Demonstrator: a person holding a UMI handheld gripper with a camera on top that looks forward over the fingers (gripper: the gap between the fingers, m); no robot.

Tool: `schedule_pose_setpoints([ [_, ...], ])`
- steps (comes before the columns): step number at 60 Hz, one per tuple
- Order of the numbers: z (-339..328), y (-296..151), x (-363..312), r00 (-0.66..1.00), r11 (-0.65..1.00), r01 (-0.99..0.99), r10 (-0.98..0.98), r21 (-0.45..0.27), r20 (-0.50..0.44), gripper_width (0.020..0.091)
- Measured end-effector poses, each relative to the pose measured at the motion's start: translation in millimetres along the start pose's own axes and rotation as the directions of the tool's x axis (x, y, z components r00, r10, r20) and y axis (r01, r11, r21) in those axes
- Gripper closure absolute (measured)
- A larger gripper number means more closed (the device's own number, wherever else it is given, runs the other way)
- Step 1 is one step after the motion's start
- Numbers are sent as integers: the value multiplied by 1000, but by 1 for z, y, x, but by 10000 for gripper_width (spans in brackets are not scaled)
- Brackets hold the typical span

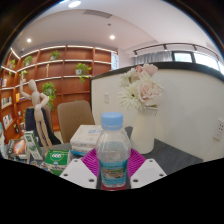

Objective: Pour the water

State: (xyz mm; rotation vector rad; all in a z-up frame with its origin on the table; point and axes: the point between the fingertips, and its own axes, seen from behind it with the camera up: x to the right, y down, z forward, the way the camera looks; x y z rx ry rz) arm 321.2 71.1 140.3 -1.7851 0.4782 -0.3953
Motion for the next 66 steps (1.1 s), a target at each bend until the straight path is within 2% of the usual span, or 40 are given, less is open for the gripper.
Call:
schedule_pose_setpoints([
  [11, 29, 42, 4, 999, 999, 34, -33, -35, 23, 774],
  [18, 32, 57, -11, 995, 1000, 11, -9, -21, 97, 772],
  [22, 31, 55, -11, 995, 1000, -12, 11, 6, 102, 773],
  [23, 30, 56, -11, 995, 1000, -9, 8, 6, 104, 752],
  [28, 29, 56, -12, 993, 1000, -6, 5, 1, 115, 739],
  [37, 30, 57, -13, 990, 1000, -3, 4, -7, 140, 631],
  [39, 29, 61, -15, 988, 1000, -1, 4, -18, 151, 557],
  [43, 23, 70, -18, 984, 999, 20, -12, -46, 176, 348],
  [45, 17, 75, -19, 982, 998, 31, -21, -55, 187, 303],
  [55, -32, 85, -19, 978, 997, 46, -32, -64, 205, 300],
  [66, -113, 81, -26, 955, 993, 100, -78, -61, 285, 301],
])
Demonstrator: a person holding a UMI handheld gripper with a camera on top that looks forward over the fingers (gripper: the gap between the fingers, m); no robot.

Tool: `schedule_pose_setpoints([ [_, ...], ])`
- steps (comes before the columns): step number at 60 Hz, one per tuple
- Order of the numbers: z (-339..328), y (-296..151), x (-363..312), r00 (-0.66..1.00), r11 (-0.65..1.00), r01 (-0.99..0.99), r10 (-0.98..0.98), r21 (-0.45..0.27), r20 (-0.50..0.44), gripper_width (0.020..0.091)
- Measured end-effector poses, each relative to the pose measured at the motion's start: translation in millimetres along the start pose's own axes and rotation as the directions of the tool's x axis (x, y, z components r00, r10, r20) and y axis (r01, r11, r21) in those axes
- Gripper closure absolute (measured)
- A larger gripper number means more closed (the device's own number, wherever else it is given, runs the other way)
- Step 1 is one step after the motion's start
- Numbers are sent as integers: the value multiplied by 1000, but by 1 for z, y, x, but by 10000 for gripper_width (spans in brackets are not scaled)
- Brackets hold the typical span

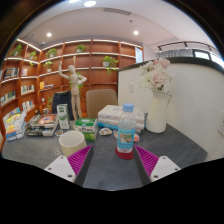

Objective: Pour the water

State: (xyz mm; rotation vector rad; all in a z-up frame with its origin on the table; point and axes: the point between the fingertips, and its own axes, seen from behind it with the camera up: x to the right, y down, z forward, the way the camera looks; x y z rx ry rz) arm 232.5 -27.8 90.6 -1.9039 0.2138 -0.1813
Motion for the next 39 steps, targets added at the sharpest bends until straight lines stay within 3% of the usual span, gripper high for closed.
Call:
schedule_pose_setpoints([
  [20, -107, -15, -29, 999, 999, 3, -4, 42, 36, 300],
  [39, -143, -27, -57, 997, 996, 28, -34, 87, 74, 299],
])
